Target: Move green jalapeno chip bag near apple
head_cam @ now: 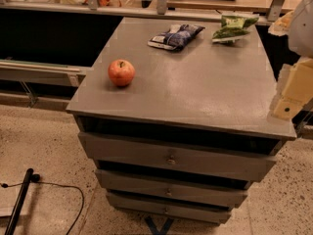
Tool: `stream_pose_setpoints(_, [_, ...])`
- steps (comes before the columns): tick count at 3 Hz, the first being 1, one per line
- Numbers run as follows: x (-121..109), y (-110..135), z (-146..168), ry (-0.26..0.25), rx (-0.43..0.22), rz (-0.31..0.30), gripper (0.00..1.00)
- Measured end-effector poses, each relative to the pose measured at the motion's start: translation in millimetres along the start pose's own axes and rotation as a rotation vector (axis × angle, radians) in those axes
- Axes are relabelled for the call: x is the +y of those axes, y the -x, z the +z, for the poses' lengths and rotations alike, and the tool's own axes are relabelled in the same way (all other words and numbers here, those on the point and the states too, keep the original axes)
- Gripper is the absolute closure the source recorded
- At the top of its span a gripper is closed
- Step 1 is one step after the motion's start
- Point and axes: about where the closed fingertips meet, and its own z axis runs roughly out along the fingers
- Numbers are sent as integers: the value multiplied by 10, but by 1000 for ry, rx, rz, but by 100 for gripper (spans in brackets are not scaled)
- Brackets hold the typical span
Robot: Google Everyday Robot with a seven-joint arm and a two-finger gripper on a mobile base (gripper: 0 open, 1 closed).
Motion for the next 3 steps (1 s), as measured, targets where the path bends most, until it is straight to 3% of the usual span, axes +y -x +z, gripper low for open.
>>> stream_pose_setpoints(1, [0,0,-1,0,0,0,0])
stream_pose_setpoints(2, [-27,-27,38,-21,-47,42,0])
stream_pose_setpoints(3, [111,-515,471,-38,-232,253,0])
